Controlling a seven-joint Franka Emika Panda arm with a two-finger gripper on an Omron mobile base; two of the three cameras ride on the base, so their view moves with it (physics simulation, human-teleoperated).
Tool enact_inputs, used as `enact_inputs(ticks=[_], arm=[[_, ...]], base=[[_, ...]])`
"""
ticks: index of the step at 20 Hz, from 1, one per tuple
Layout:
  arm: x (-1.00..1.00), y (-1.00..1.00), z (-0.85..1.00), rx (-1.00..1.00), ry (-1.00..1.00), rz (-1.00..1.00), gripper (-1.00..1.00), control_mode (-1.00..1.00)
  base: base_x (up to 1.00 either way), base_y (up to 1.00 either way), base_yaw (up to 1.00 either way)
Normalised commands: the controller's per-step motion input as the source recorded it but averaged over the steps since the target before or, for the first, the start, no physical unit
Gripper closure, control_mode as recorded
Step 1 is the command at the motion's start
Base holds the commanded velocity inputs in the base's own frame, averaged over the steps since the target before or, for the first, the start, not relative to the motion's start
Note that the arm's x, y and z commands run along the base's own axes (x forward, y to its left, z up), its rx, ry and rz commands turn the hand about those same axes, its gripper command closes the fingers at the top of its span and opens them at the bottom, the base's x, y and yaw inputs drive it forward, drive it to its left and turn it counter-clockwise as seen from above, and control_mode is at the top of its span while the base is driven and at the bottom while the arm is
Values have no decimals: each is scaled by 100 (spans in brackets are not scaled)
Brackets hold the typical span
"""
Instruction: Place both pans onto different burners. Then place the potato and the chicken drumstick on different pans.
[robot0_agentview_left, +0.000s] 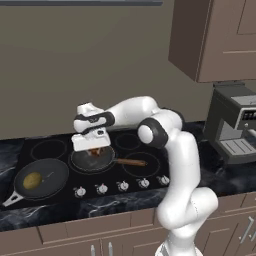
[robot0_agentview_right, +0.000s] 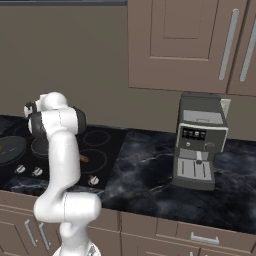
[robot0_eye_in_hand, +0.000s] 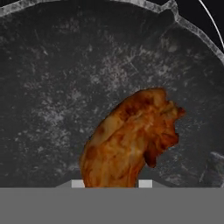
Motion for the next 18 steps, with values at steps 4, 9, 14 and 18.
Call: enact_inputs(ticks=[4, 9, 14, 18], arm=[[13, 8, -27, 0, 0, 0, 100, -100], [7, 2, -20, 0, 0, 0, 100, -100], [1, 0, -2, 0, 1, 0, 100, -100], [0, 0, 0, 0, 4, 0, -100, -100]], base=[[0, 0, 0], [0, 0, 0], [0, 0, 0], [0, 0, 0]])
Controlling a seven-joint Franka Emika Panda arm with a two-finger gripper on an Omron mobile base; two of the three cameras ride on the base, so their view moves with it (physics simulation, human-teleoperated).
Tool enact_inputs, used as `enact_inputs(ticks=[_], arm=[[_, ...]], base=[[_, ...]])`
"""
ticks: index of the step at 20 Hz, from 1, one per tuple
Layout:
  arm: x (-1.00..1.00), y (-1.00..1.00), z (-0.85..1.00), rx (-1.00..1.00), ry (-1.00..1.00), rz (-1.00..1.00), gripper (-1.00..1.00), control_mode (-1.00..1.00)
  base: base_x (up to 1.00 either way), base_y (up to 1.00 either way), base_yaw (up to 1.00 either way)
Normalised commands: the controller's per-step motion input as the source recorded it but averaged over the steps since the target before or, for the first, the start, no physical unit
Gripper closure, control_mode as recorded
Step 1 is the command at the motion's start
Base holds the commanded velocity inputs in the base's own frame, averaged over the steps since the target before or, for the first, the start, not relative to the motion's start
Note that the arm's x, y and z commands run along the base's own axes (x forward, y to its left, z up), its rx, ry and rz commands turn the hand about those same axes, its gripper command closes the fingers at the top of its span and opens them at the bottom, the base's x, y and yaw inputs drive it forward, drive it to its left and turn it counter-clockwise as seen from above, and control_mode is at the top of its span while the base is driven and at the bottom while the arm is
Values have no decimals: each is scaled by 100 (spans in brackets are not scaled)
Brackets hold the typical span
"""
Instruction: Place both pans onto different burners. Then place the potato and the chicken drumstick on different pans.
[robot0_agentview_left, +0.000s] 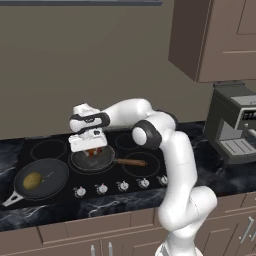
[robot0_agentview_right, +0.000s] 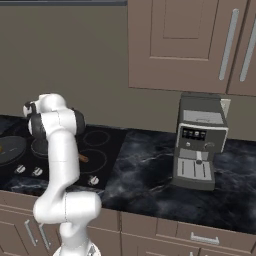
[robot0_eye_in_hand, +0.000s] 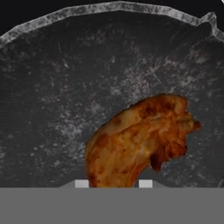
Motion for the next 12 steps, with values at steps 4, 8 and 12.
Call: enact_inputs(ticks=[4, 8, 12], arm=[[0, 0, 0, 0, 0, 0, -100, -100], [0, 0, 0, 0, 0, 0, -100, -100], [0, 0, 0, 0, 0, 0, -100, -100]], base=[[0, 0, 0], [0, 0, 0], [0, 0, 0]])
